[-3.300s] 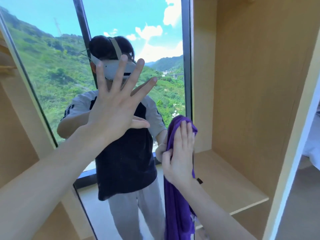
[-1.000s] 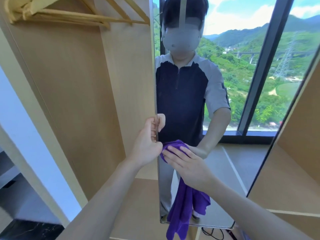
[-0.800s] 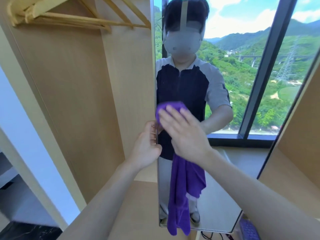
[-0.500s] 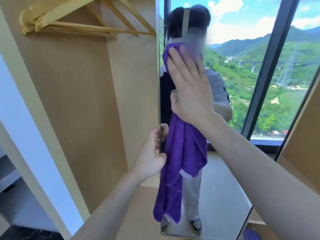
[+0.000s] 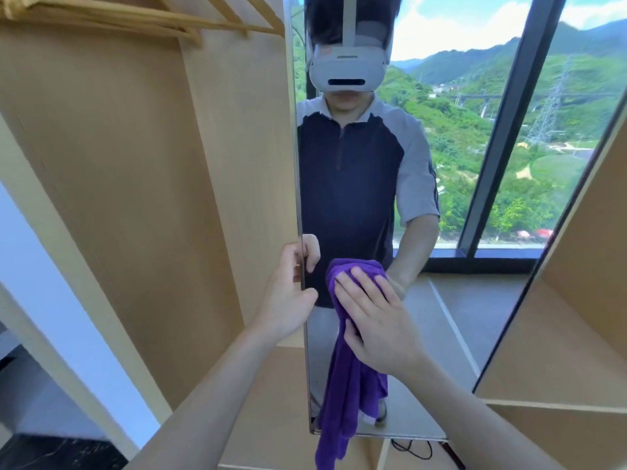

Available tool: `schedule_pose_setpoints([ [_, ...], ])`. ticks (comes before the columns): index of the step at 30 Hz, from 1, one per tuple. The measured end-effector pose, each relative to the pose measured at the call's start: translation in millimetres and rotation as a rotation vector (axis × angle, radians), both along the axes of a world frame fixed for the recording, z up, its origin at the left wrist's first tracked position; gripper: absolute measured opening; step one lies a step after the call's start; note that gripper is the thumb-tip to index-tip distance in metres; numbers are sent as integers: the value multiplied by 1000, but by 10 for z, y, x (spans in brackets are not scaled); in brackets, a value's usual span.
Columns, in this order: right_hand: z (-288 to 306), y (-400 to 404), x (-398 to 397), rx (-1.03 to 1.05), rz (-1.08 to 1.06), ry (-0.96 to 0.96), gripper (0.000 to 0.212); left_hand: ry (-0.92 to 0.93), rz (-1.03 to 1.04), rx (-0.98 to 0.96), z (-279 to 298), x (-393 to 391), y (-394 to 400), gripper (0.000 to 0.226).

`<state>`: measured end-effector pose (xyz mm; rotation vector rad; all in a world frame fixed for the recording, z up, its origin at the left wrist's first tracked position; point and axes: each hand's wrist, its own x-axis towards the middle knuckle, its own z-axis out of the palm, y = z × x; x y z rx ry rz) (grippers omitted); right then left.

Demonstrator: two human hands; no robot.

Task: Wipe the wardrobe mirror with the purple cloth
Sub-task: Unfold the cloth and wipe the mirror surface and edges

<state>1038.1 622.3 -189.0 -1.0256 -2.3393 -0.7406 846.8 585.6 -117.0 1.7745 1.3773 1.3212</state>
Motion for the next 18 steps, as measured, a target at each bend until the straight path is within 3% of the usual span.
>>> schedule_pose_setpoints([
  [6, 442, 73, 90, 71, -100, 348, 75, 45, -93, 96, -304, -20, -12, 56],
  [10, 489, 25, -152, 29, -119, 461, 81, 123, -71, -40, -676, -86, -45, 68],
  [18, 102, -108, -353, -71, 8, 118, 81, -3, -21, -106, -1023, -17, -91, 87],
])
